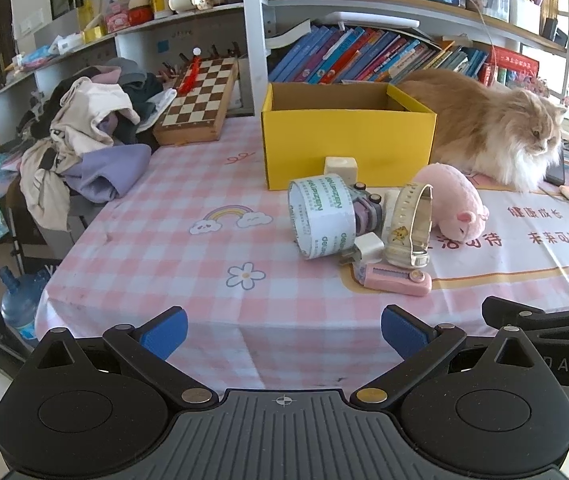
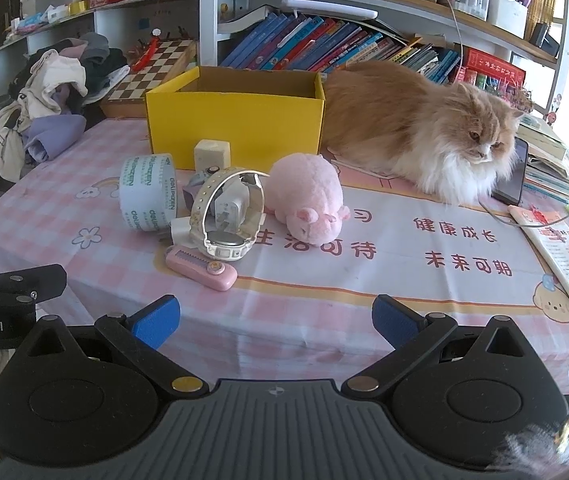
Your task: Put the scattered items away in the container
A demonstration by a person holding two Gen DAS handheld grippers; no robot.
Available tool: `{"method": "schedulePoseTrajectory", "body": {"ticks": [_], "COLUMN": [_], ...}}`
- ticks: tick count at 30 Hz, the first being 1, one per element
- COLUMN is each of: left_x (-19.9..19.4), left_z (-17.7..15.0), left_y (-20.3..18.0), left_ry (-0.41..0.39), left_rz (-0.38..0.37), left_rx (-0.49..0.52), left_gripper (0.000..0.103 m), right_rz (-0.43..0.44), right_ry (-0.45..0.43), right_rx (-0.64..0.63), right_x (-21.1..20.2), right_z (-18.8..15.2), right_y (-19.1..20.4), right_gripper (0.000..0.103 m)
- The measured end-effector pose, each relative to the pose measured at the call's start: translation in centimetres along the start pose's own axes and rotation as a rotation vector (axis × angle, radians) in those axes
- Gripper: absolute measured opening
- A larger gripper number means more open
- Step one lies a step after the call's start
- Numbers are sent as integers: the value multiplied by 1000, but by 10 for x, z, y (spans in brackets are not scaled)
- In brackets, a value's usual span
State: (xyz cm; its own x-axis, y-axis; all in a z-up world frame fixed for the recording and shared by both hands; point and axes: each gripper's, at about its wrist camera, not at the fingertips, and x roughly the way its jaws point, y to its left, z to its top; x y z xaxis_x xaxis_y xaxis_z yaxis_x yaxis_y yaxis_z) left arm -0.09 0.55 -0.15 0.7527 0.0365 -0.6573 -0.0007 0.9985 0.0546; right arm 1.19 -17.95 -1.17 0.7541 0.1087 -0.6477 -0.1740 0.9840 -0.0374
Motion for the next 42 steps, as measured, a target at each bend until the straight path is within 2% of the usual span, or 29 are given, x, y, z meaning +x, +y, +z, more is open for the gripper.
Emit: {"method": "schedulePoseTrajectory", "body": {"ticks": [42], "left_x": [7], "left_z": [1], "left_y": [2], "left_ry": [19], "left_rz": [-23], "left_rx": [-12], "left_gripper": [103], "right_rz": [-8], "right_ry": [8], "right_rx": [-7], "right_x": [4], "right_z": [2], "right_y": [7], "right_gripper": [103]}}
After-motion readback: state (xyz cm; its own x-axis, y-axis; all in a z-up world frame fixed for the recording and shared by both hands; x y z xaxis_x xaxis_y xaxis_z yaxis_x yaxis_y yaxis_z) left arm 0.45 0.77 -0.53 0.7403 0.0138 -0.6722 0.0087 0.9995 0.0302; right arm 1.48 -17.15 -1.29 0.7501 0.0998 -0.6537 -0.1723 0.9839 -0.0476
